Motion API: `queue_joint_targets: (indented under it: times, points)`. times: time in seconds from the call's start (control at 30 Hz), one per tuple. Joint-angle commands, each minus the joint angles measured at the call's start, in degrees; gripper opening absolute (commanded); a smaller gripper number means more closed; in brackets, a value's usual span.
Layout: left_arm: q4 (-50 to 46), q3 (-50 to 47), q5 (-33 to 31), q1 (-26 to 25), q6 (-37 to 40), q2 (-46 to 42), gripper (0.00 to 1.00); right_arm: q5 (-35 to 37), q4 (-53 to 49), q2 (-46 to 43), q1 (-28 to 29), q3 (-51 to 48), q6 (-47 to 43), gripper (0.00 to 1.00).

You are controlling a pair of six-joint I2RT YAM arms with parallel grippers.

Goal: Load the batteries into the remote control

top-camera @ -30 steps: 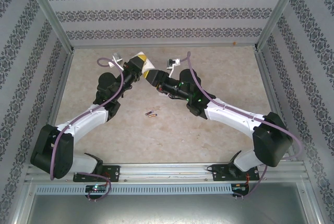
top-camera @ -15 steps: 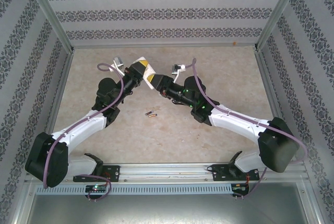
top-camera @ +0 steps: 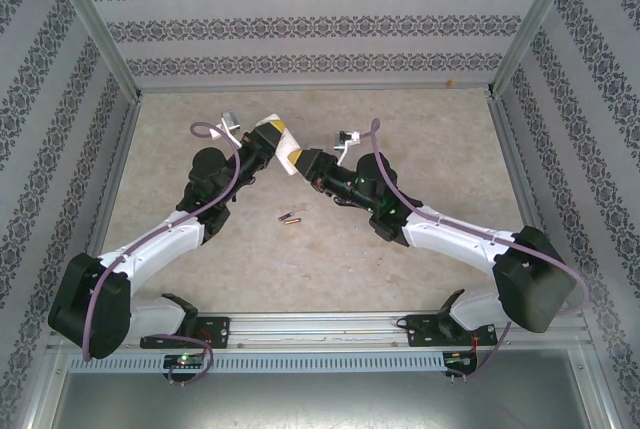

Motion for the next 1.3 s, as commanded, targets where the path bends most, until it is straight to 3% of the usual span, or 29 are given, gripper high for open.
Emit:
queue_joint_targets:
  times: [0.0, 0.13, 0.3, 0.6, 0.93, 1.27]
  points:
    - [7.5, 5.2, -2.4, 0.4, 1.2, -1.5, 0.15, 2.5, -7.3, 0.6, -1.1, -3.7, -1.5, 0.30]
    - [6.2, 6.4, -1.9, 0.1, 2.8, -1.2, 0.15, 2.6, -8.1, 0.2, -1.0, -4.1, -2.1, 0.29]
    - [3.9, 6.6, -3.4, 0.2, 5.8, -1.9, 0.16, 2.8, -8.9, -1.5, -1.2, -6.7, -2.4, 0.38]
    - [5.2, 7.6, -3.0, 0.1, 4.8, 0.1, 0.16, 0.4, -7.1, -2.1, -1.7, -8.1, -2.8, 0.22]
    - [-5.1, 9.5, -8.5, 0.7, 15.8, -0.6, 0.19, 1.8, -7.6, -7.9, -3.3, -13.2, -2.3, 0.11]
    - [-3.7, 9.4, -7.9, 2.1, 17.4, 2.7, 0.20, 1.4, -8.3, -11.6, -6.8, -16.6, -4.4, 0.00]
